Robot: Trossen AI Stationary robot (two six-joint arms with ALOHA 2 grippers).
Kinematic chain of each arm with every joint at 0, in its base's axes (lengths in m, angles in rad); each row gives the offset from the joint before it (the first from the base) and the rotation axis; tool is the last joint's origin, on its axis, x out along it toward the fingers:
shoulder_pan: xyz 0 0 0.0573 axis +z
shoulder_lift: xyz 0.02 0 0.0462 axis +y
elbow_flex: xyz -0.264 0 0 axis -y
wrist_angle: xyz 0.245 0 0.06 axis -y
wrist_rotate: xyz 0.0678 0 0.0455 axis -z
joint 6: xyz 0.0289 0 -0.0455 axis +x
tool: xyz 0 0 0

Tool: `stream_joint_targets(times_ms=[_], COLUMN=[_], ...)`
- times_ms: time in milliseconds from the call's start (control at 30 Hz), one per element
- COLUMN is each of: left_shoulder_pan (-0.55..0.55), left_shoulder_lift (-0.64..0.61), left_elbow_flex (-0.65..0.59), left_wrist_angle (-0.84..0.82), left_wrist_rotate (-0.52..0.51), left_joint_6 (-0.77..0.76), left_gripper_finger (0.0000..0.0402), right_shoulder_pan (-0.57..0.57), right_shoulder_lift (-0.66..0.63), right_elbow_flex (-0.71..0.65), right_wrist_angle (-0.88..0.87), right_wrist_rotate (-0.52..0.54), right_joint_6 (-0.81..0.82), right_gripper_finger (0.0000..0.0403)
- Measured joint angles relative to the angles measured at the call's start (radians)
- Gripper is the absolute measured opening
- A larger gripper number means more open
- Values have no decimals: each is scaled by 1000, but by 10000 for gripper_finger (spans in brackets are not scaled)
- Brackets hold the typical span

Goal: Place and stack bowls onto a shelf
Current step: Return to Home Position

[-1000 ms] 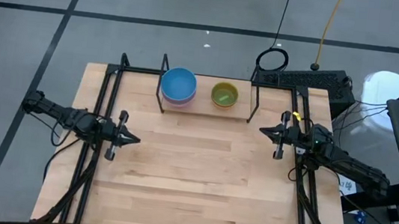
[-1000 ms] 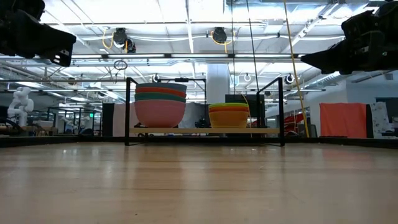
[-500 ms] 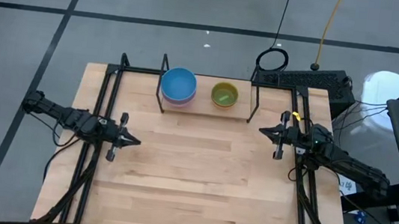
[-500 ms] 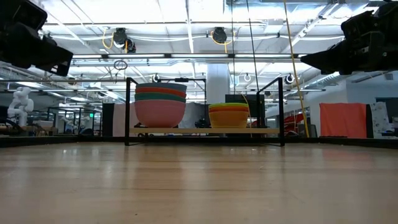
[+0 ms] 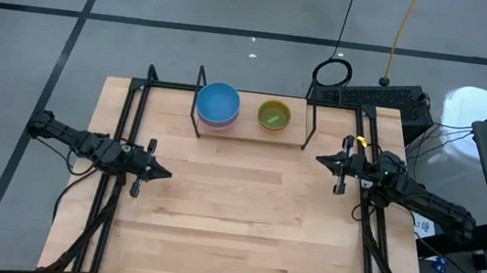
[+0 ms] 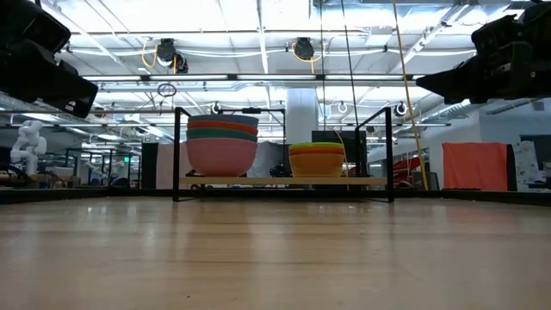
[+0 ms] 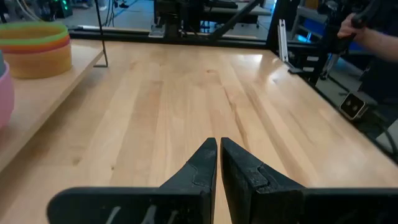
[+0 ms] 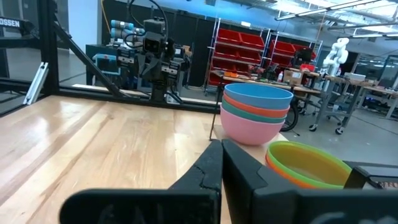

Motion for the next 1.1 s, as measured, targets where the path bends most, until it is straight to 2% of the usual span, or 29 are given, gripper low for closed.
stream_joint_targets(times_ms=[300,500,700,1100], left_shoulder_pan=[0,0,0,0], left_shoulder_lift=[0,0,0,0], left_elbow_flex=[0,0,0,0], left_wrist_angle=[0,0,0,1], left_wrist_rotate=[0,-1,-1,-2], left_joint_6=[-55,-56,-57,-58], left_gripper_finger=[26,26,26,26], right_shoulder_pan=[-1,-1,-1,-1], right_shoulder_lift=[0,0,0,0], right_elbow_flex=[0,0,0,0], right_wrist_angle=[3,-1,0,2], right_wrist_rotate=[13,192,188,188], right_joint_6=[-15,-149,-96,-93], right_gripper_finger=[0,0,0,0])
